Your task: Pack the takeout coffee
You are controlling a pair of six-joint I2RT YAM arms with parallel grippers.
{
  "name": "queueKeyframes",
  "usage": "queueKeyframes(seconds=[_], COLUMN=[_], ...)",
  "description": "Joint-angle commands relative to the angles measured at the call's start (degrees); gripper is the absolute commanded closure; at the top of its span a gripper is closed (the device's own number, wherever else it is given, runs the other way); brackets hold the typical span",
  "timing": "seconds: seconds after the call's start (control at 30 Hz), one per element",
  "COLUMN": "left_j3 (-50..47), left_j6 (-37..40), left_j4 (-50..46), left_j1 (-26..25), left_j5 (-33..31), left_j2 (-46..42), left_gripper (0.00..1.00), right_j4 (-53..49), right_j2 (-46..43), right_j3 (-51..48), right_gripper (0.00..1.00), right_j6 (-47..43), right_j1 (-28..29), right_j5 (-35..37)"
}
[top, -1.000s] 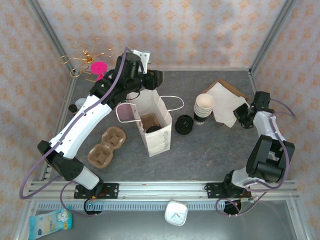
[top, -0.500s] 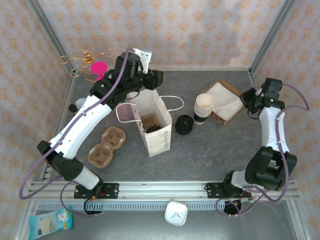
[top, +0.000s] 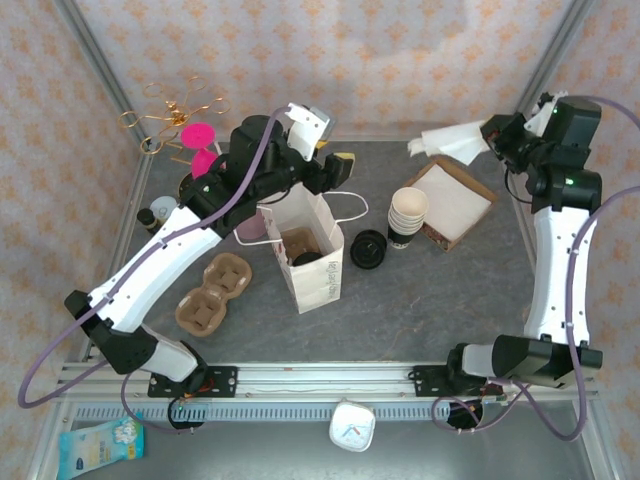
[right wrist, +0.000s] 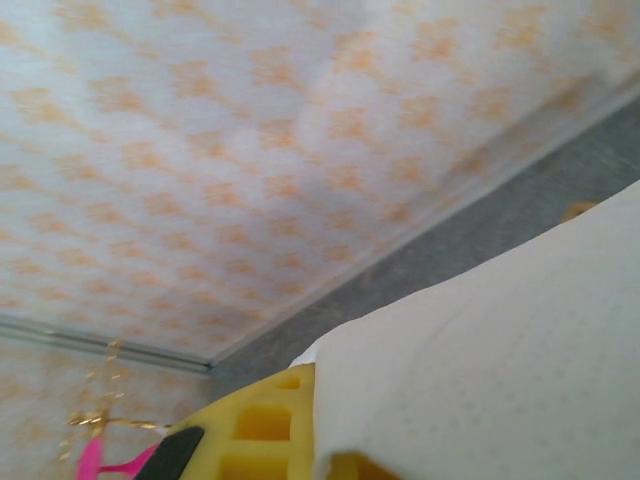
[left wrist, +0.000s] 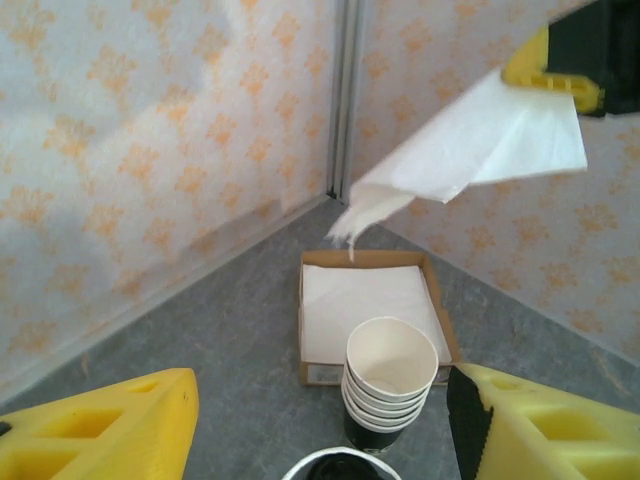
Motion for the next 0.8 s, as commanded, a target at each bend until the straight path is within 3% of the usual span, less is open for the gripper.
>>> queueKeyframes(seconds=[0.0, 0.33, 0.7, 0.77], left_j3=[-3.3, -5.9, -6.0, -7.1], left_j6=[5.8, 14.7, 19.3, 19.6], left_j4=[6.3, 13.3, 18.4, 20.7], left_j1=[-0.8, -1.1, -1.1, -1.0], left_j5=[3.5, 4.3, 6.8, 3.4], left_j2=[-3.4, -1.6, 0.7, 1.0], left_gripper=[0.29, 0.27, 0.25, 0.26], right_j4=[-1.3, -2.0, -0.3, -0.6], right_j2=[-0.2, 4.0, 4.6, 4.7], right_j3=[5.5, 15.1, 16.3, 17.0], right_gripper=[1.00, 1.00, 1.00, 1.00], right_j6=[2.1, 5.3, 7.4, 7.4], right_j1=[3.0, 16.1, 20.7, 20.8], right_j5=[-3.3, -5.4, -7.9, -8.4])
